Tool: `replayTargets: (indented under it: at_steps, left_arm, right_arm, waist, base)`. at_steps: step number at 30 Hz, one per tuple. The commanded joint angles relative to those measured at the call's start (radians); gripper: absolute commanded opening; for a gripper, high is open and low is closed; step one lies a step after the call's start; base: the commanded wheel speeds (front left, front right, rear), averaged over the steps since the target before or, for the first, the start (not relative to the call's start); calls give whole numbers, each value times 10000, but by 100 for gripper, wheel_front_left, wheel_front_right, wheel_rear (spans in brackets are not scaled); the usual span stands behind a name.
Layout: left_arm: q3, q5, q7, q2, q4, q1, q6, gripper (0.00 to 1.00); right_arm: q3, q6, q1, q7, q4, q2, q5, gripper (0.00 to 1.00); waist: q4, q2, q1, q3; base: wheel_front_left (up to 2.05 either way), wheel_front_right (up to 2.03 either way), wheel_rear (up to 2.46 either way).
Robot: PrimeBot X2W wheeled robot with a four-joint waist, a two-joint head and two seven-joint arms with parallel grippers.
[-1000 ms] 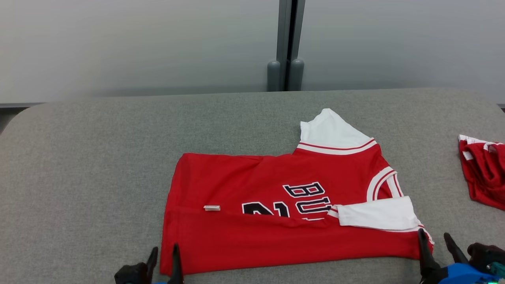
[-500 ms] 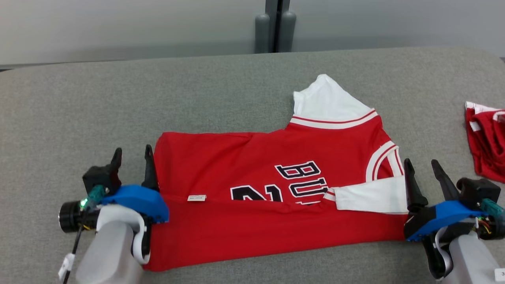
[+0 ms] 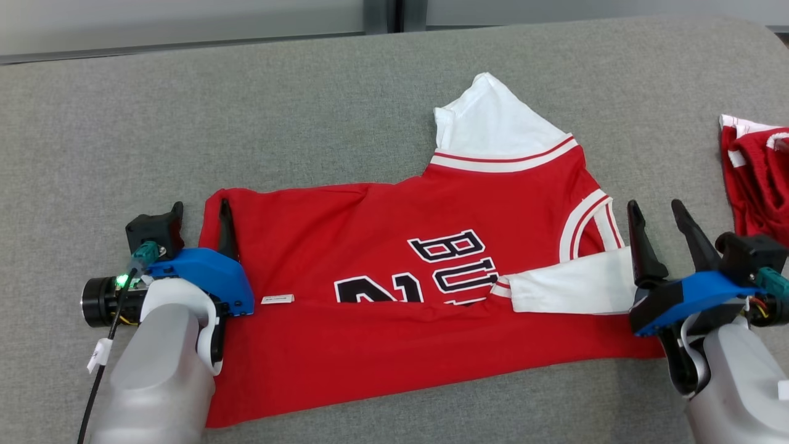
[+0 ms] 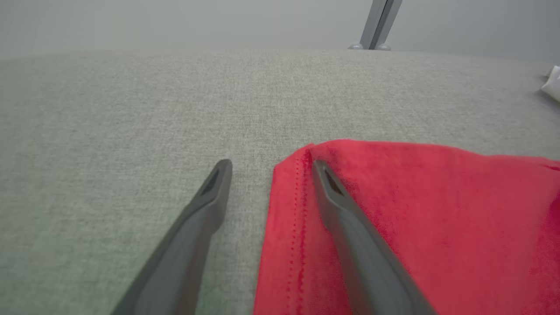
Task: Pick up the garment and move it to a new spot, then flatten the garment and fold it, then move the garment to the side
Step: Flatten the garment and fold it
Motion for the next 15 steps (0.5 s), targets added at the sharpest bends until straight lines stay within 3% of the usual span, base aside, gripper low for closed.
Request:
replayTargets:
  at_steps: [1, 4, 5, 6, 7, 9, 10, 15]
  left_arm:
    - [-95, 132, -47, 15, 195, -202, 100, 100]
    - [-136, 136, -43, -34, 579, -385, 184, 100]
    - [-222, 202, -45, -75, 698, -429, 108, 80]
    - [-246, 188, -37, -125, 802, -469, 50, 44]
    - [-246, 188, -37, -125, 802, -469, 50, 44]
    - [-422, 277, -25, -213, 975, -582, -111, 4]
    - [-501, 261, -22, -275, 1089, -615, -181, 0]
    - [-844, 245, 72, -544, 1521, -903, -379, 0]
  right_arm:
    - [69, 1, -290, -30, -25, -77, -2, 100]
    - [301, 1, -633, -30, 41, -193, 61, 100]
    - [400, 1, -786, -30, 92, -257, 66, 100]
    - [520, 1, -977, -30, 149, -336, 52, 100]
    - [520, 1, -977, -30, 149, -336, 52, 100]
    - [753, 1, -1398, -28, 369, -460, 91, 100]
    - [869, 1, -1660, 13, 544, -525, 162, 100]
    - [1457, 1, -3078, 349, 1455, -1034, 9, 100]
  waist:
    - [9, -2, -1, 76]
    - [32, -2, -1, 195]
    - [59, -2, -1, 237]
    - [92, -2, -1, 268]
    - [92, -2, -1, 268]
    - [203, -2, -1, 335]
    - [269, -2, -1, 361]
    - [769, -2, -1, 531]
  base:
    - [0, 0, 0]
    - [0, 0, 0]
    - [0, 0, 0]
    - [0, 0, 0]
    - [0, 0, 0]
    - [0, 0, 0]
    - [0, 0, 0]
    - [0, 0, 0]
